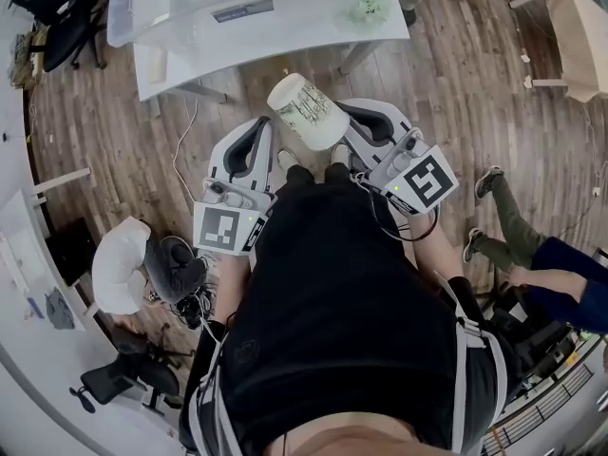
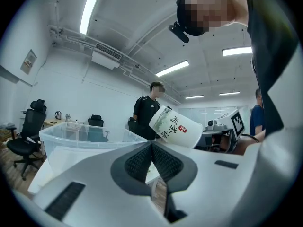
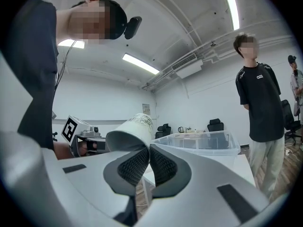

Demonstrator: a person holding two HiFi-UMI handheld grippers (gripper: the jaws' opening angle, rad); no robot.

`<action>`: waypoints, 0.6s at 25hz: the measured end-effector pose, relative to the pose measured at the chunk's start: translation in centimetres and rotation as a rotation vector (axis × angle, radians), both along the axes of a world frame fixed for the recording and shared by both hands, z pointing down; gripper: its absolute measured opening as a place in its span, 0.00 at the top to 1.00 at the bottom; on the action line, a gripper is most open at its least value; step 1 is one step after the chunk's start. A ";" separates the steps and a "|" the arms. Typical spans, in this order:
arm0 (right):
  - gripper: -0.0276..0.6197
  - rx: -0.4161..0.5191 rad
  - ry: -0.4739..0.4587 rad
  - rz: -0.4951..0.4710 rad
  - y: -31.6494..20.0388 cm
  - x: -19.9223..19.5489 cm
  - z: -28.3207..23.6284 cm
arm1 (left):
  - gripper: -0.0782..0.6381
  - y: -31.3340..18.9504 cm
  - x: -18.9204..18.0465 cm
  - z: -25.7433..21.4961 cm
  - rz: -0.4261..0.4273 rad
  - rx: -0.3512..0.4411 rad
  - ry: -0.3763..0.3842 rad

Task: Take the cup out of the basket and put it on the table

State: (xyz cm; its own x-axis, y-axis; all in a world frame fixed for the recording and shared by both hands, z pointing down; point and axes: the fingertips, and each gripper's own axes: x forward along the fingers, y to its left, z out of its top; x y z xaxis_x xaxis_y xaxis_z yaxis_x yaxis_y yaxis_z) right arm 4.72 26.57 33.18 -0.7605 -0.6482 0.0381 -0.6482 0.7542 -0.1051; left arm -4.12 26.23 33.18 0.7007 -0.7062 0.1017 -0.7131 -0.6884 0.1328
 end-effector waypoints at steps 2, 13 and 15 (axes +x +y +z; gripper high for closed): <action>0.92 0.004 0.000 -0.002 0.5 0.5 -0.2 | 0.87 0.4 0.6 -0.1 -0.001 -0.003 -0.001; 0.92 -0.002 -0.016 -0.008 1.3 1.8 0.0 | 0.87 1.3 2.2 -0.6 0.001 0.009 -0.006; 0.92 0.000 -0.011 -0.013 1.5 1.9 -0.2 | 0.87 1.5 2.3 -0.7 0.000 0.010 -0.006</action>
State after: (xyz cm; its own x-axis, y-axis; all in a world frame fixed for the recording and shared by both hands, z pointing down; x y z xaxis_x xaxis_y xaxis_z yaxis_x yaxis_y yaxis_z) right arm 6.59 28.12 33.02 -0.7693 -0.6382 0.0298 -0.6371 0.7627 -0.1118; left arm -1.82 27.69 32.48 0.7000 -0.7073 0.0990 -0.7139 -0.6896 0.1218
